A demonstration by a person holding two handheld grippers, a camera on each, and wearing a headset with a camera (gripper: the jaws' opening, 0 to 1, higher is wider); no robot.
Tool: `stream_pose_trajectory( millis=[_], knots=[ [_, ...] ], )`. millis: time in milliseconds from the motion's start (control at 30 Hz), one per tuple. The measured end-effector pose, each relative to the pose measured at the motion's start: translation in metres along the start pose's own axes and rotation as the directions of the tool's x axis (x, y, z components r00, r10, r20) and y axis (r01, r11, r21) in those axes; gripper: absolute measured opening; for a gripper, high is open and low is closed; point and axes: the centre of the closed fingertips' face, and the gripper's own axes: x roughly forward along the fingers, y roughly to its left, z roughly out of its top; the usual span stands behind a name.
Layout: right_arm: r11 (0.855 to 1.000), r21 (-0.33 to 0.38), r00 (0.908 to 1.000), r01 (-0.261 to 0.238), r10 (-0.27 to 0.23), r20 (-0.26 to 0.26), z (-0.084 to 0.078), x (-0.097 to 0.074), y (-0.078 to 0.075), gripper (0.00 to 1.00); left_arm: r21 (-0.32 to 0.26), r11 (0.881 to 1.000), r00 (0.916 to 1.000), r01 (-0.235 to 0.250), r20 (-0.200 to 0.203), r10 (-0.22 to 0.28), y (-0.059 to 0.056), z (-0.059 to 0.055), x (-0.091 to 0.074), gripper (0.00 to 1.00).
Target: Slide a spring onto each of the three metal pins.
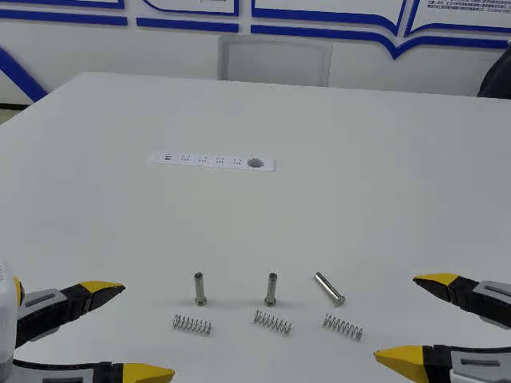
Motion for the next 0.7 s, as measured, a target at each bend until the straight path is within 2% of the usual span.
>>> stream_pose_trajectory(
  millis=[433, 700],
  knots=[
    [1.000, 0.010, 0.9999, 0.003, -0.003, -0.014, 0.003, 0.006, -0.005, 0.69, -0.009, 1.000, 1.0000, -0.003, 0.007, 0.003, -0.002, -0.001, 0.001, 0.81],
    [1.000, 0.008, 0.9994, 0.015, -0.015, -0.032, 0.008, 0.012, -0.014, 0.65, -0.012, 1.000, 1.0000, -0.001, 0.009, 0.001, -0.004, -0.001, 0.003, 0.81]
  ],
)
